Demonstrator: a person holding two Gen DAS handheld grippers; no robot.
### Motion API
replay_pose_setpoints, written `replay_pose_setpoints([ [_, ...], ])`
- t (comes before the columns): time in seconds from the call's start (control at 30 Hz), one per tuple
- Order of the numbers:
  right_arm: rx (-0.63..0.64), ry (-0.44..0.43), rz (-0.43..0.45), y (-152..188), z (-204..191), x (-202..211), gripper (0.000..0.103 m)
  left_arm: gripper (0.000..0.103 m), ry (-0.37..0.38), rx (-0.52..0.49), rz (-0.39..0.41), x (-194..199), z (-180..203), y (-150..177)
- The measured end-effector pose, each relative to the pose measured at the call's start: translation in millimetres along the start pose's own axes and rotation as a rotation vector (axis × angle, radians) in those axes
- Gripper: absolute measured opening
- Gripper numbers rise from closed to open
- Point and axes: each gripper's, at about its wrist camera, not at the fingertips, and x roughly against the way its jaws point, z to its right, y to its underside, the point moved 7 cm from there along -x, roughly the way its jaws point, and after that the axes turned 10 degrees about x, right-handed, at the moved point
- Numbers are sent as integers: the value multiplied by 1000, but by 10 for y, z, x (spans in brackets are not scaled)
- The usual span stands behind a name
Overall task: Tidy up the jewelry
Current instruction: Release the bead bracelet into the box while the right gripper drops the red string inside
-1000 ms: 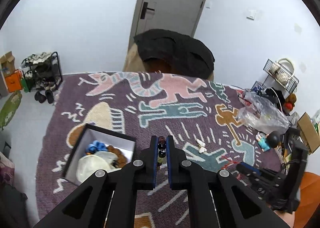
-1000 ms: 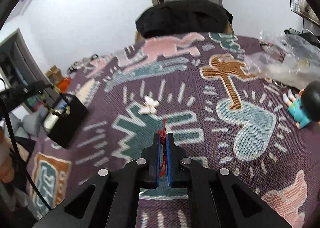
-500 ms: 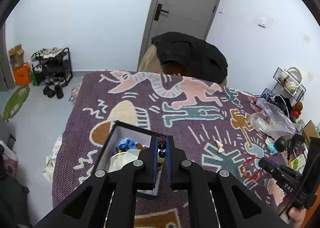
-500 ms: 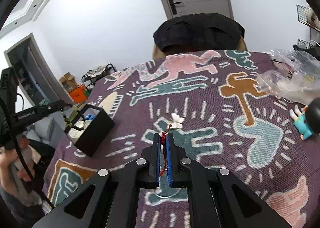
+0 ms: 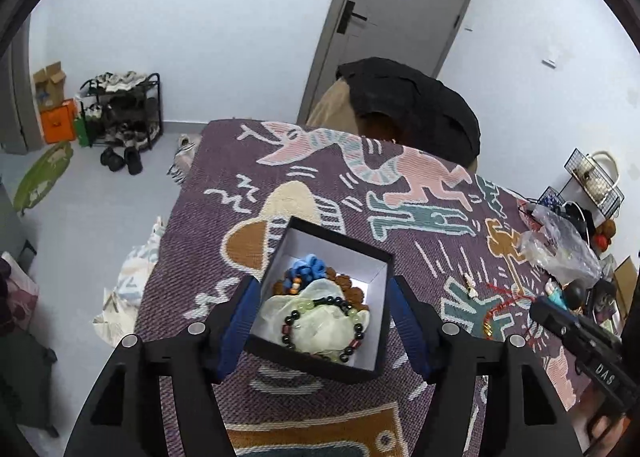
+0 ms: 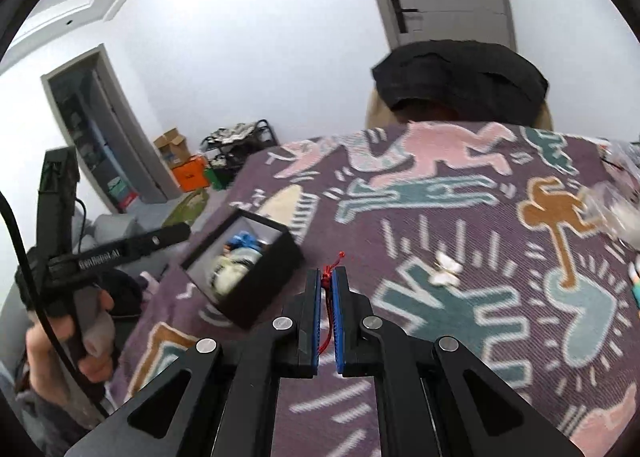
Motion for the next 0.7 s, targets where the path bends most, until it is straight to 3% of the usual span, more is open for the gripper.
replay_pose_setpoints([
  [0.43,29,-135,-37,-417,-700,-496,7,67,-22,44,32,116,-344,-56],
  [0.7,50,-159,-59,-513,-939,-714,7,67,-30,64,34,122,-461,-62],
])
